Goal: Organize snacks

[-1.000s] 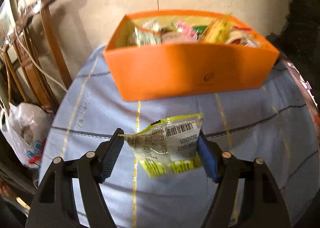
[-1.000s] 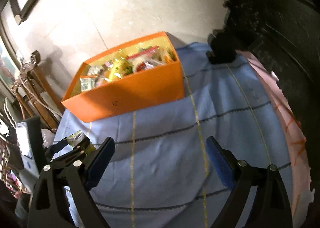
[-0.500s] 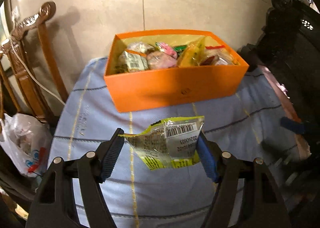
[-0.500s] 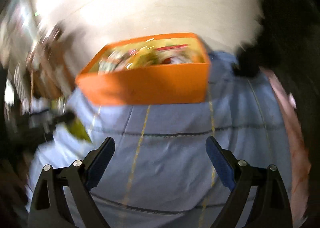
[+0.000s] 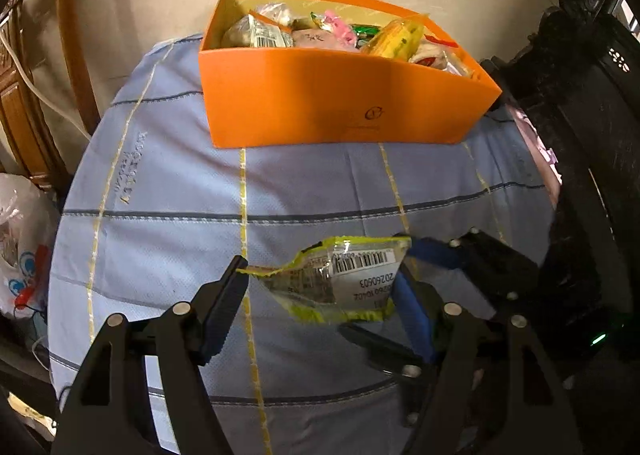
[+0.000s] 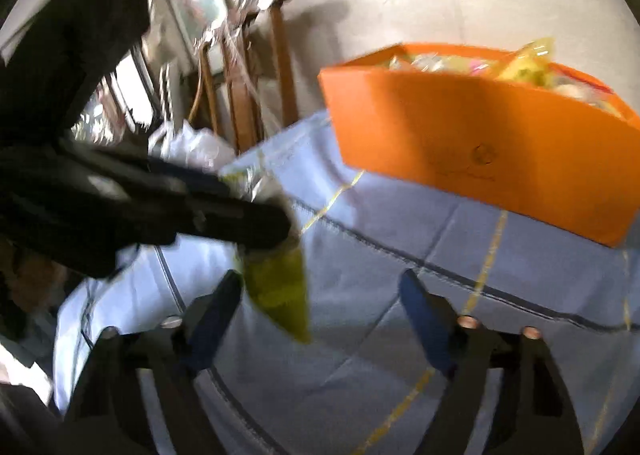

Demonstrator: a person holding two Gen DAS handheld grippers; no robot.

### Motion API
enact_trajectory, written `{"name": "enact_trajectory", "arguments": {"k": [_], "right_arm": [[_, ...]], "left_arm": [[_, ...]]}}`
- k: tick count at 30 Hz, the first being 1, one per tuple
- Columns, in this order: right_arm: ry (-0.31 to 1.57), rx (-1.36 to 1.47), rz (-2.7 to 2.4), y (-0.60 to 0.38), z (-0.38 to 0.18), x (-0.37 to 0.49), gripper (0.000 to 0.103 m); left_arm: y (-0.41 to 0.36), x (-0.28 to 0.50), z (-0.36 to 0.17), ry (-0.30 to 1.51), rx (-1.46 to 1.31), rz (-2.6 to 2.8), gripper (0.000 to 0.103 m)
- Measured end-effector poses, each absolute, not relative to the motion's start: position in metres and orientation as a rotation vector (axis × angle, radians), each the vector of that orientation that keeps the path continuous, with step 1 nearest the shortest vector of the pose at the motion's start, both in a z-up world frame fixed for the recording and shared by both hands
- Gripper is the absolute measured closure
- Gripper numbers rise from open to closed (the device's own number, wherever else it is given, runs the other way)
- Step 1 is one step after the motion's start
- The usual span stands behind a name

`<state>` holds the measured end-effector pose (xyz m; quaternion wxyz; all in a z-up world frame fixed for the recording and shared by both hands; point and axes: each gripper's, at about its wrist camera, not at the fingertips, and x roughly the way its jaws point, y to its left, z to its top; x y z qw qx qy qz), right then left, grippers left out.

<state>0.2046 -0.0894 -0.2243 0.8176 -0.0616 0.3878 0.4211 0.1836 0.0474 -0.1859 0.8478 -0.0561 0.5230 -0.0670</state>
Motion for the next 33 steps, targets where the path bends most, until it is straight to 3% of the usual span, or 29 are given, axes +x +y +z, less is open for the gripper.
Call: {"name": "enact_trajectory", "arguments": {"k": [1, 2, 3, 5, 9, 11, 12, 13, 14, 24, 26, 28, 31, 33], "right_arm": [[0.836, -0.124, 0.923, -0.086, -0.226, 0.205, 0.056], [0.844, -0.113, 0.923, -0.084, -0.226, 0.206, 0.07], [0.852, -0.113, 0.92, -0.083, -0.225, 0.206, 0.078], [0.858, -0.158, 0.908, -0.078, -0.224, 0.203, 0.101], [0.868, -0.135, 0.863, -0.084, -0.219, 0.2, 0.101], [0.929, -0.147, 0.847, -0.092, -0.223, 0.2, 0.097], [0.987, -0.141, 0.826, -0.101, -0.225, 0.199, 0.088], [1.021, -0.143, 0.8, -0.111, -0.228, 0.195, 0.038], [1.036, -0.139, 0.765, -0.118, -0.229, 0.195, 0.005], [1.062, 0.031, 0.708, -0.127, -0.25, 0.23, 0.004], [0.982, 0.012, 0.712, -0.122, -0.254, 0.233, 0.003], [0.963, 0.002, 0.716, -0.118, -0.254, 0.238, 0.005], [0.949, -0.126, 0.708, -0.104, -0.246, 0.224, 0.019], [0.85, -0.23, 0.635, -0.098, -0.236, 0.199, 0.019]], "left_arm": [[0.046, 0.184, -0.185, 1.102, -0.11, -0.146, 0.034], [0.045, 0.185, -0.184, 1.1, -0.102, -0.15, 0.034], [0.044, 0.185, -0.184, 1.096, -0.1, -0.162, 0.052], [0.042, 0.187, -0.185, 1.112, -0.119, -0.185, 0.058], [0.036, 0.188, -0.187, 1.106, -0.085, -0.184, 0.058], [0.042, 0.186, -0.189, 1.097, -0.081, -0.162, 0.05], [0.047, 0.186, -0.19, 1.094, -0.093, -0.162, 0.026], [0.054, 0.186, -0.192, 1.087, -0.09, -0.137, 0.008], [0.06, 0.187, -0.195, 1.07, -0.076, -0.104, 0.008], [0.066, 0.212, -0.255, 1.149, -0.203, -0.31, 0.01], [0.066, 0.215, -0.259, 1.089, -0.159, -0.293, 0.009], [0.07, 0.218, -0.261, 1.052, -0.16, -0.308, 0.011], [0.065, 0.211, -0.261, 1.036, -0.074, -0.295, 0.016], [0.066, 0.205, -0.255, 0.997, -0.13, -0.301, 0.015]]}}
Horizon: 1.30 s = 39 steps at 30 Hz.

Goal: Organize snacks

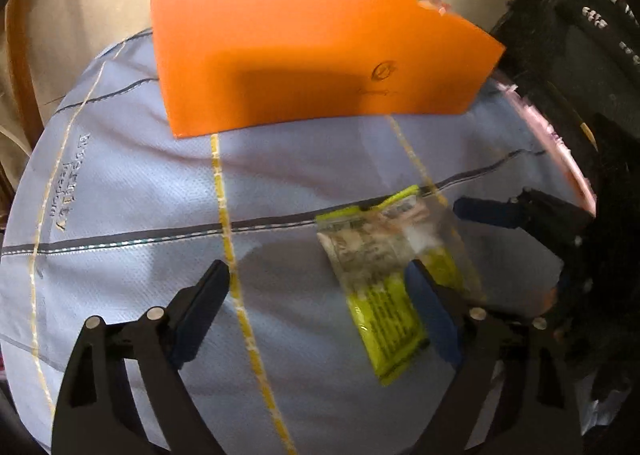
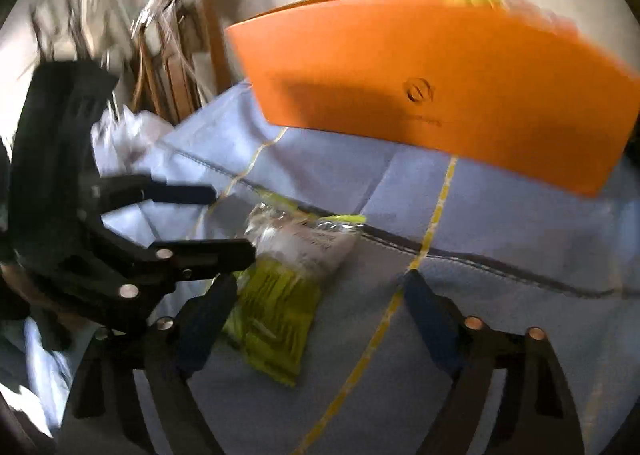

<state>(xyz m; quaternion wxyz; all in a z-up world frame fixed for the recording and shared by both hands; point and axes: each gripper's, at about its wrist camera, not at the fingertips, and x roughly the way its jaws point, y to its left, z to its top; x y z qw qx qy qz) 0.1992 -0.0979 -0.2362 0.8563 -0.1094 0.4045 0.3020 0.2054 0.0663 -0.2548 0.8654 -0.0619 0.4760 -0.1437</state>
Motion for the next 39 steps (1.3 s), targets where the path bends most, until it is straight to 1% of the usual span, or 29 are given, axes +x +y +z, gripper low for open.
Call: {"name": "enact_trajectory", "arguments": {"k": [1, 2, 3, 4, 6, 7, 8, 9, 10, 11, 13, 16, 17, 18, 19, 20, 21, 23, 25, 27, 28, 29, 30, 31, 36, 37, 39], "right_arm": [[0.818, -0.262, 0.633, -0.091, -0.236, 0.188, 0.03], [0.824, -0.272, 0.64, -0.085, -0.237, 0.183, 0.049], [0.824, -0.258, 0.643, -0.082, -0.236, 0.18, 0.059], [0.822, -0.243, 0.607, -0.084, -0.235, 0.178, 0.063], [0.833, -0.216, 0.563, -0.079, -0.235, 0.177, 0.064], [0.848, -0.186, 0.546, -0.081, -0.236, 0.179, 0.061], [0.879, -0.139, 0.533, -0.082, -0.239, 0.182, 0.04], [0.935, -0.096, 0.516, -0.085, -0.243, 0.186, 0.024], [0.914, -0.095, 0.489, -0.086, -0.243, 0.182, 0.021], [0.919, -0.109, 0.441, -0.089, -0.243, 0.181, 0.015], [0.924, -0.047, 0.428, -0.099, -0.242, 0.179, 0.014], [0.931, -0.007, 0.394, -0.107, -0.241, 0.182, 0.007], [0.93, -0.004, 0.39, -0.108, -0.24, 0.183, 0.007], [0.929, -0.014, 0.378, -0.108, -0.239, 0.182, 0.008], [0.925, -0.027, 0.385, -0.106, -0.238, 0.181, 0.018], [0.917, 0.002, 0.457, -0.103, -0.235, 0.177, 0.048], [0.926, 0.013, 0.497, -0.1, -0.234, 0.175, 0.062], [0.901, -0.018, 0.464, -0.093, -0.233, 0.167, 0.063], [0.907, -0.013, 0.452, -0.093, -0.23, 0.165, 0.063], [0.909, -0.009, 0.455, -0.095, -0.226, 0.162, 0.068], [0.905, 0.014, 0.456, -0.102, -0.222, 0.16, 0.071], [0.907, 0.023, 0.445, -0.107, -0.221, 0.158, 0.085], [0.905, 0.025, 0.426, -0.111, -0.219, 0.157, 0.092], [0.91, 0.036, 0.429, -0.115, -0.217, 0.156, 0.096], [0.92, 0.036, 0.435, -0.112, -0.212, 0.154, 0.098], [0.922, 0.046, 0.435, -0.109, -0.204, 0.165, 0.102], [0.91, 0.044, 0.415, -0.122, -0.197, 0.163, 0.103]], "left_arm": [[0.072, 0.203, -0.253, 0.967, -0.192, -0.284, 0.011], [0.081, 0.202, -0.252, 0.934, -0.288, -0.263, 0.01], [0.088, 0.205, -0.256, 0.939, -0.403, -0.254, 0.009], [0.091, 0.21, -0.261, 0.973, -0.45, -0.255, 0.009], [0.083, 0.214, -0.258, 0.95, -0.435, -0.261, 0.008], [0.076, 0.219, -0.259, 0.983, -0.387, -0.253, 0.008], [0.066, 0.226, -0.26, 1.033, -0.322, -0.229, 0.006], [0.058, 0.228, -0.258, 1.042, -0.277, -0.223, 0.004], [0.048, 0.23, -0.257, 1.069, -0.222, -0.226, 0.004], [0.04, 0.232, -0.259, 1.095, -0.158, -0.212, 0.004], [0.027, 0.235, -0.263, 1.121, -0.048, -0.168, 0.004], [0.018, 0.239, -0.265, 1.142, -0.008, -0.183, 0.004], [0.017, 0.239, -0.265, 1.145, -0.002, -0.177, 0.006], [0.017, 0.241, -0.265, 1.149, 0.01, -0.169, 0.011], [0.017, 0.24, -0.263, 1.142, 0.025, -0.163, 0.022], [0.015, 0.241, -0.262, 1.134, 0.033, -0.165, 0.026], [0.014, 0.241, -0.261, 1.131, 0.054, -0.159, 0.033], [0.013, 0.244, -0.261, 1.147, 0.101, -0.15, 0.034], [0.02, 0.248, -0.261, 1.171, 0.027, -0.134, 0.034], [0.027, 0.249, -0.259, 1.191, -0.021, -0.135, 0.037], [0.034, 0.25, -0.257, 1.198, -0.057, -0.149, 0.038], [0.039, 0.251, -0.256, 1.205, -0.091, -0.162, 0.039], [0.042, 0.25, -0.256, 1.207, -0.095, -0.155, 0.042], [0.046, 0.248, -0.256, 1.206, -0.087, -0.156, 0.042], [0.048, 0.248, -0.255, 1.212, -0.127, -0.176, 0.044], [0.048, 0.25, -0.256, 1.215, -0.142, -0.183, 0.044], [0.051, 0.249, -0.256, 1.22, -0.138, -0.199, 0.044]]}}
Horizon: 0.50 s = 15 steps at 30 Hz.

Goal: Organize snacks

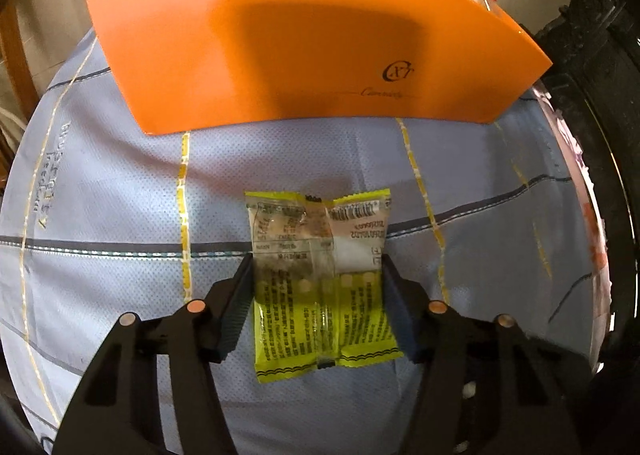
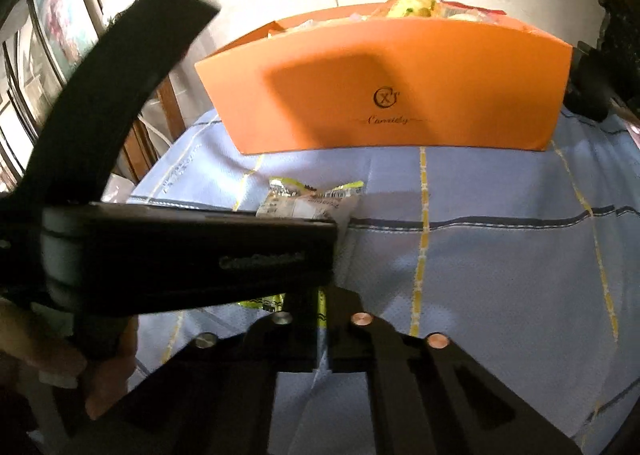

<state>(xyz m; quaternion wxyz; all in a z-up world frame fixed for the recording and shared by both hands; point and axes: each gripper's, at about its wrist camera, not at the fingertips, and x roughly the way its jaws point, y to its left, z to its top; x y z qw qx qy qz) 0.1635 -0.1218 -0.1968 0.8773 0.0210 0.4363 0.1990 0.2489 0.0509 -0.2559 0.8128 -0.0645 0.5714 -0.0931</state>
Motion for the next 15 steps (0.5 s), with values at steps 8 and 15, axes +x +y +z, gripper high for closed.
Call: {"name": "enact_trajectory", "arguments": {"k": [8, 15], "right_arm": [[1.001, 0.198, 0.491, -0.158, -0.21, 0.184, 0.035], [0.97, 0.181, 0.472, -0.141, -0.219, 0.184, 0.039]], "left_arm": [[0.059, 0.253, -0.255, 1.252, -0.185, -0.217, 0.045], [0.062, 0.253, -0.254, 1.271, -0.19, -0.215, 0.045]]}}
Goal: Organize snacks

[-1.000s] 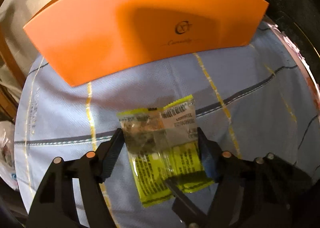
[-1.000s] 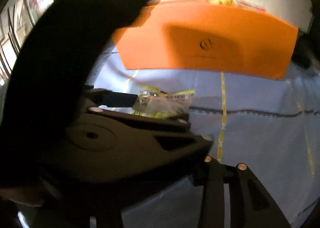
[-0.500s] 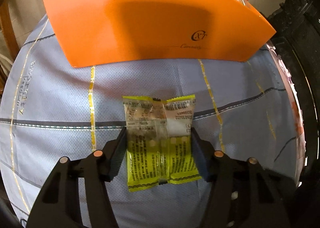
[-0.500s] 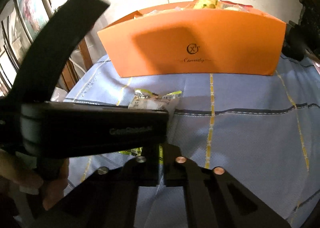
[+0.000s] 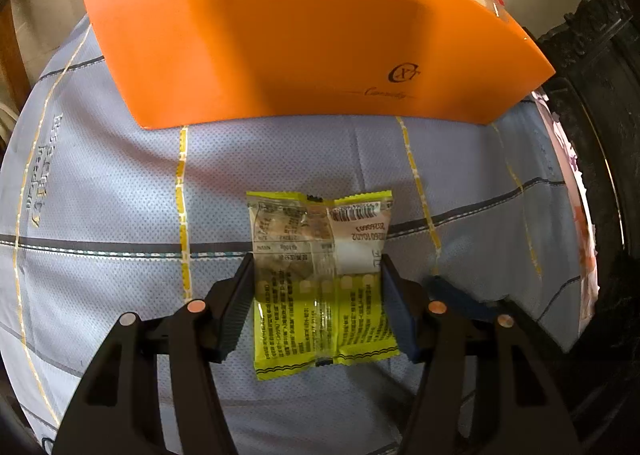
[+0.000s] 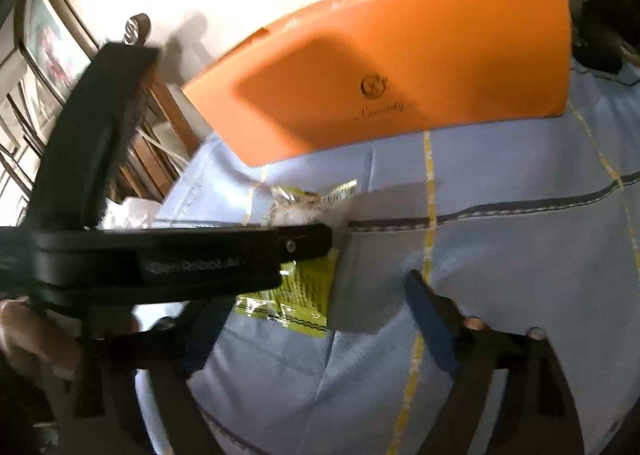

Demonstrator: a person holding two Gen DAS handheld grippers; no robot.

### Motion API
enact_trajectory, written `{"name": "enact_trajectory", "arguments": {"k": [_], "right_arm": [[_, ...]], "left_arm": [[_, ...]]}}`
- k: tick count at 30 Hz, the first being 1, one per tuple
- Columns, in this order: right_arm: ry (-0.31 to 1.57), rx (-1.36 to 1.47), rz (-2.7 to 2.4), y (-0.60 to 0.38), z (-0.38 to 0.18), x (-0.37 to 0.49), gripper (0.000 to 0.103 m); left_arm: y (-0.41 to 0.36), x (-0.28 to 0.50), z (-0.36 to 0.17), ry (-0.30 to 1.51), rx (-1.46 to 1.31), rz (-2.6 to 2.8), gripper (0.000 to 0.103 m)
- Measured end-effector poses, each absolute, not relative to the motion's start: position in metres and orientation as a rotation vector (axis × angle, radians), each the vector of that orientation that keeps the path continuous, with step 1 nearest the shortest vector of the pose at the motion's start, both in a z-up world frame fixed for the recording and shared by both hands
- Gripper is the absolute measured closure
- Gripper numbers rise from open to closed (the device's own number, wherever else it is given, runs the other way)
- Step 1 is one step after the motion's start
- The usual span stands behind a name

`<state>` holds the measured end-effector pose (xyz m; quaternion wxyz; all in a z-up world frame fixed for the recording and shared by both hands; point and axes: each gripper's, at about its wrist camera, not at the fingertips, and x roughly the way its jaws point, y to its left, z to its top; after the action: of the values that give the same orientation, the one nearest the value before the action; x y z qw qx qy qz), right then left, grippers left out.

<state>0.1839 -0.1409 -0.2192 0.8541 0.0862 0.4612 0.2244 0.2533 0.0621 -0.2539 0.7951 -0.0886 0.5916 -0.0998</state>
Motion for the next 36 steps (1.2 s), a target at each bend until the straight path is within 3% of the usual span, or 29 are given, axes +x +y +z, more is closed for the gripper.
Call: {"name": "enact_trajectory", "arguments": {"k": [1, 3, 6, 10, 24, 36], "right_arm": [[0.988, 0.159, 0.478, -0.136, -0.221, 0.185, 0.064], [0.995, 0.191, 0.48, -0.132, -0.219, 0.185, 0.079], [1.005, 0.212, 0.461, -0.131, -0.217, 0.185, 0.082], [0.999, 0.224, 0.467, -0.134, -0.211, 0.182, 0.094], [0.916, 0.245, 0.491, -0.14, -0.178, 0.169, 0.096], [0.721, 0.252, 0.512, -0.153, -0.096, 0.188, 0.096]], "left_arm": [[0.062, 0.254, -0.254, 1.274, -0.196, -0.212, 0.045], [0.058, 0.256, -0.256, 1.278, -0.215, -0.202, 0.045], [0.062, 0.257, -0.256, 1.286, -0.227, -0.19, 0.046], [0.054, 0.252, -0.255, 1.279, -0.197, -0.18, 0.046], [0.046, 0.235, -0.213, 1.228, -0.169, -0.174, 0.046], [0.028, 0.246, -0.106, 1.047, -0.121, -0.192, 0.046]]}}
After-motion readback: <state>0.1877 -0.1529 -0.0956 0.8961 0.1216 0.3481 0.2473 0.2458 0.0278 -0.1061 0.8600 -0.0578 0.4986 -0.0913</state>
